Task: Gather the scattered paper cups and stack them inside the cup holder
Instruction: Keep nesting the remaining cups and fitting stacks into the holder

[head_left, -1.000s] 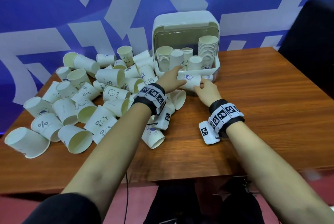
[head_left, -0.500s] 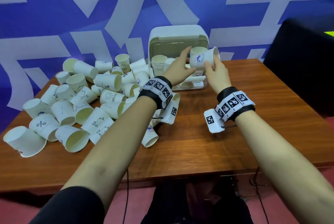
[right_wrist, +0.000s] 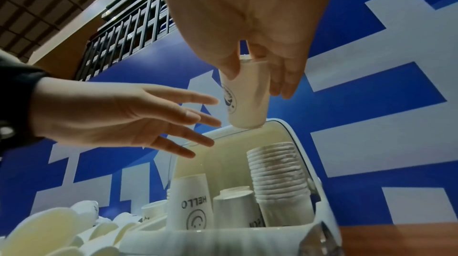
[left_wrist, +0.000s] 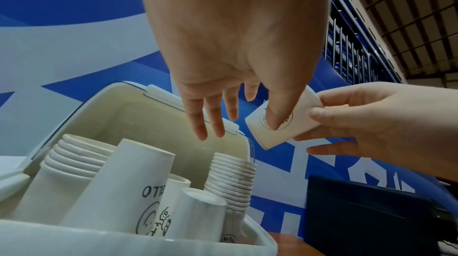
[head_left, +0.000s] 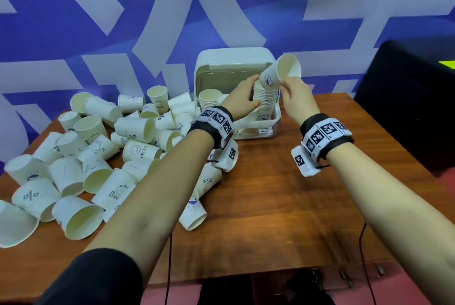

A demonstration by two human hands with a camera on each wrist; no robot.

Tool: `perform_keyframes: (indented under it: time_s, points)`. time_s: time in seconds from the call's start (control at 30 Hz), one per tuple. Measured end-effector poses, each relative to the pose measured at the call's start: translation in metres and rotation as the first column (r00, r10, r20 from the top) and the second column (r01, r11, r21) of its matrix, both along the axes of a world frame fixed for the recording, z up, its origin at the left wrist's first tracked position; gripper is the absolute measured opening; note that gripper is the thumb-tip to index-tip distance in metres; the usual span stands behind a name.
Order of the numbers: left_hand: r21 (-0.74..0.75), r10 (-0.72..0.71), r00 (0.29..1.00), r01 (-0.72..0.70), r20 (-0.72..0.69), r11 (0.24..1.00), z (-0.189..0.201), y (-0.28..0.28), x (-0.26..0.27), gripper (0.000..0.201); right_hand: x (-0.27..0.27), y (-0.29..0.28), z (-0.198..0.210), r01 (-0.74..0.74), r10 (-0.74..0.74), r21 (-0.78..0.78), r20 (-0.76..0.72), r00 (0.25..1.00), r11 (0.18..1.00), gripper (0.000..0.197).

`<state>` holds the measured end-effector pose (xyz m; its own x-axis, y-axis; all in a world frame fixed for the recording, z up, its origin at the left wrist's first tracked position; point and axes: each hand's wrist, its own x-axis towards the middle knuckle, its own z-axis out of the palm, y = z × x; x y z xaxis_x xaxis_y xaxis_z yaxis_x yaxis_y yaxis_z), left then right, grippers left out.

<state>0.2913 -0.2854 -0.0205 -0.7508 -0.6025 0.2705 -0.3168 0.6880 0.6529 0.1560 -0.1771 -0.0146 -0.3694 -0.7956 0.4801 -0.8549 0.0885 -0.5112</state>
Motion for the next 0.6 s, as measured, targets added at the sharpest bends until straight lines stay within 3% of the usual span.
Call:
perform_keyframes:
  time_s: [0.17,0.3,0.6]
  points:
    - [-0.040,-0.011,1.000,0.010,-0.016,0.999,-0.001,-0.026,-0.019,0.076,-0.017,-0.019,-0.009,-0.025,0.029,0.050,-0.077,0.997,0.998,0.024]
    - [-0.052,-0.088,0.995,0.085,-0.053,0.995,-0.005,-0.037,-0.033,0.077,-0.026,-0.030,-0.015,-0.040,0.046,0.059,-0.110,0.993,0.997,0.025]
    - [-0.090,-0.104,0.989,0.095,-0.101,0.991,-0.023,-0.048,-0.042,0.072,-0.030,-0.033,-0.035,-0.088,0.105,0.095,-0.192,0.976,0.992,0.027]
